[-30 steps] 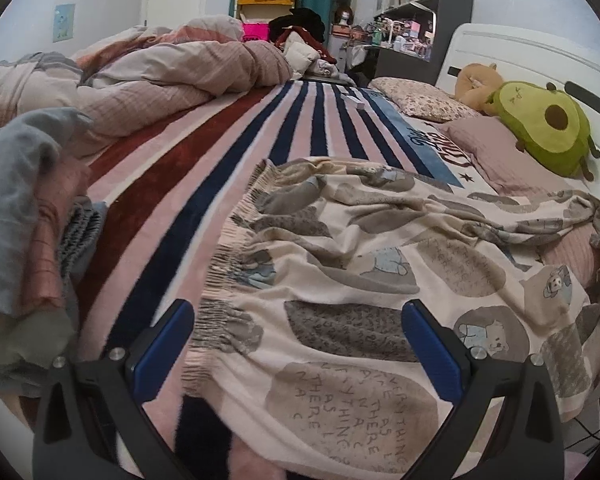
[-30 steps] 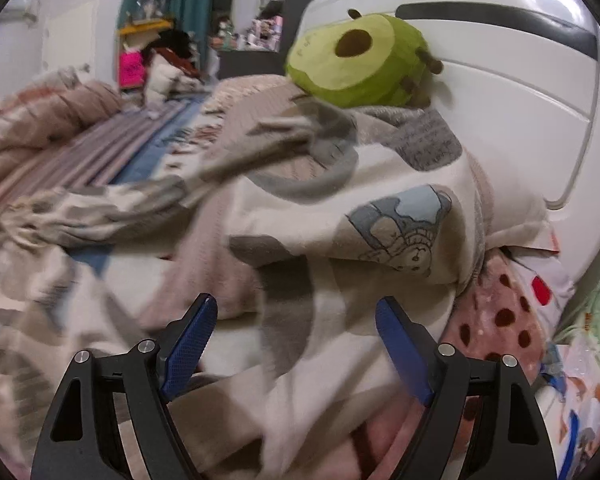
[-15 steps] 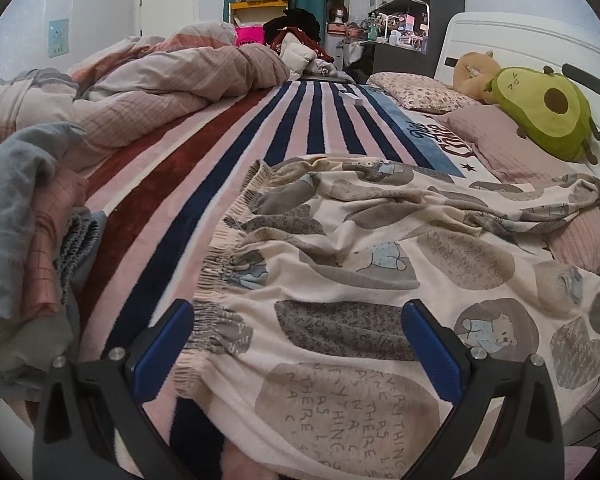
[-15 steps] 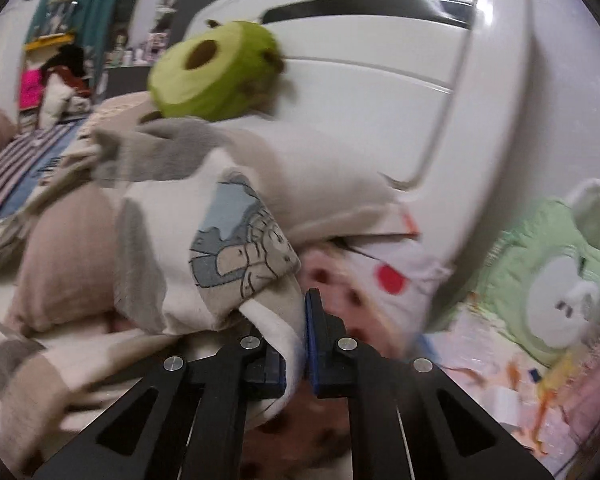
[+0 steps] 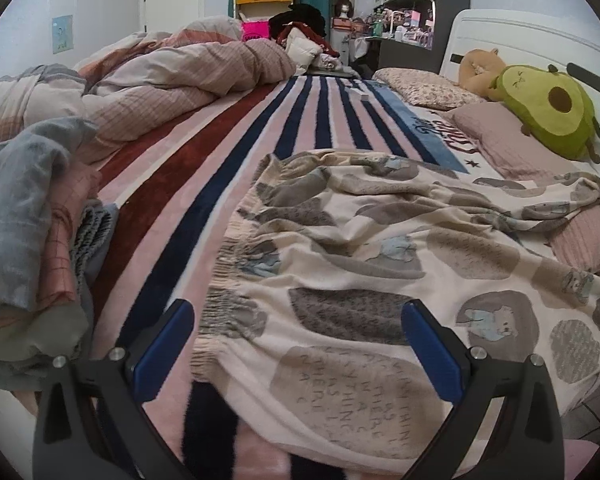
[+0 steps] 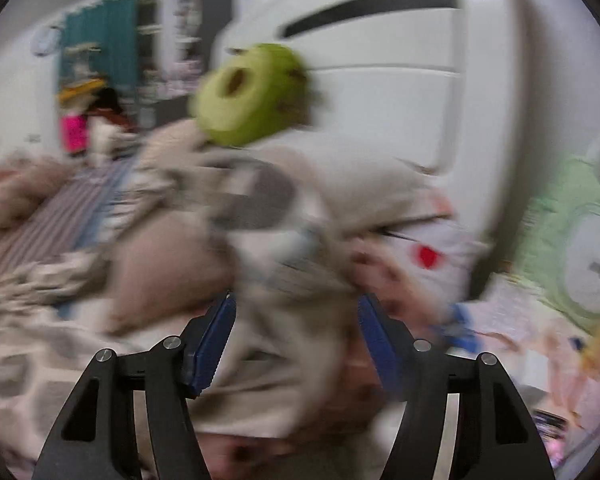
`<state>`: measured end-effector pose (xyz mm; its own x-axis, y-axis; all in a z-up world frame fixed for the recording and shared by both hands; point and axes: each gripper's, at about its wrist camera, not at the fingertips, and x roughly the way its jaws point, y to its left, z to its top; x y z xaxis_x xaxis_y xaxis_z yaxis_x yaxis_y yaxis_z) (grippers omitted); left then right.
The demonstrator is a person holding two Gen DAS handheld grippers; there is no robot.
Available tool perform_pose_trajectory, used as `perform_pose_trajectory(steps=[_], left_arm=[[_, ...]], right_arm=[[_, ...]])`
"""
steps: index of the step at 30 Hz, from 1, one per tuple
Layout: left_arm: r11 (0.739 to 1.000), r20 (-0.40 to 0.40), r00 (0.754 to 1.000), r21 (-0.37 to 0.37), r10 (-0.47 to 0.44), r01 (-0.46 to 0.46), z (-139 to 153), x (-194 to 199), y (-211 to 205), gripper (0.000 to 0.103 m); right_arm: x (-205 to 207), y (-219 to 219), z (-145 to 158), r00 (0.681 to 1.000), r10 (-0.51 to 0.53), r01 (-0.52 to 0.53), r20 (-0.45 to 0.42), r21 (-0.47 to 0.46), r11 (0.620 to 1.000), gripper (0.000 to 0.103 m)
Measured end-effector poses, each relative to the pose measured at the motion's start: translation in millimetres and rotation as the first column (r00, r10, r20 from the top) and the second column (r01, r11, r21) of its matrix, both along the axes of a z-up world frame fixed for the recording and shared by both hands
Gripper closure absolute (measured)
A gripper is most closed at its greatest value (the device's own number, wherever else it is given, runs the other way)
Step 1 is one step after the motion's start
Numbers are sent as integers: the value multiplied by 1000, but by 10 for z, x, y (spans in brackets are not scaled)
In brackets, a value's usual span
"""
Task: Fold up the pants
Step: 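Reach the right gripper to the pants waistband near the pillows and grasp it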
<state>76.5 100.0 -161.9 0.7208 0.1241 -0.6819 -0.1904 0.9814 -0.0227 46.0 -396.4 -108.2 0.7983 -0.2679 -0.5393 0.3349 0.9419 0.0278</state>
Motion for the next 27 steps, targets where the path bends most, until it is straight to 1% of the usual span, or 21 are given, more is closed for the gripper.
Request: perform_pose_trajectory(steps=[1,2,3,4,5,6,8,9,11,12,13,15,17,19,20,21,22,23,24,25,27], left_arm=[[1000,5,1000,-6,-6,6,6,-1,-15,1],[1000,7,1000,-10,-12,12,16,-6,-38,1],[1000,12,1000,-16,-20,20,17,-8,-45,1],[1000,12,1000,-16,-24,25,25,-14,-58,1],[1000,13,1000,-13,-28,28,29,-20,-63,1],[999,13,999,-11,-31,31,31,-23,-70,1],[999,12,999,-7,-36,36,33,-22,-81,1],[999,12,999,-1,-36,36,32,-15,-86,1],[999,4,1000,24,-30,30,24,16,-102,1],[999,0,1000,38,-26,26,21,31,-111,1],[999,-2,1000,47,-23,23,17,42,-118,1],[999,-3,1000,43,-19,19,15,58,-124,1],[999,-6,1000,38,-21,21,9,72,-145,1],[999,-13,1000,47,-20,20,5,89,-175,1],[998,-15,1000,52,-18,18,10,93,-190,1],[998,-14,1000,53,-16,17,16,91,-200,1],[999,-11,1000,50,-17,17,30,87,-211,1],[999,-5,1000,45,-19,19,51,78,-222,1],[999,1,1000,41,-21,21,61,69,-235,1],[999,5,1000,40,-26,26,77,60,-252,1],[998,11,999,43,-34,34,104,57,-284,1]], right_arm=[[104,95,-1,999,25,-26,-31,-28,999,36],[240,187,-37,997,18,-26,-70,-103,994,34],[348,260,-84,996,-4,-11,-90,-165,986,30],[440,291,-130,994,-27,4,-104,-208,978,22],[531,313,-176,992,-46,17,-116,-238,971,18],[642,308,-239,990,-66,31,-128,-260,965,15],[799,258,-355,985,-112,68,-135,-294,953,15],[872,203,-418,980,-137,87,-145,-306,948,18],[955,50,-520,968,-190,128,-162,-332,934,49],[916,-42,-522,959,-239,173,-150,-358,918,89],[839,-152,-481,954,-273,213,-128,-352,911,99],[660,-355,-363,948,-307,268,-85,-312,912,99],[484,-591,-221,929,-365,328,-59,-327,886,99],[297,-843,-121,907,-417,375,-64,-330,866,99],[230,-944,-94,900,-429,385,-81,-316,867,99],[143,-1026,-41,893,-442,400,-88,-296,867,87],[61,-1073,14,887,-455,416,-82,-289,863,54],[-2,-1057,61,886,-459,423,-67,-288,859,40],[-89,-988,126,905,-425,404,-20,-269,874,34],[-123,-936,167,925,-379,370,7,-237,898,34],[-81,-860,184,968,-251,249,1,-120,961,35]])
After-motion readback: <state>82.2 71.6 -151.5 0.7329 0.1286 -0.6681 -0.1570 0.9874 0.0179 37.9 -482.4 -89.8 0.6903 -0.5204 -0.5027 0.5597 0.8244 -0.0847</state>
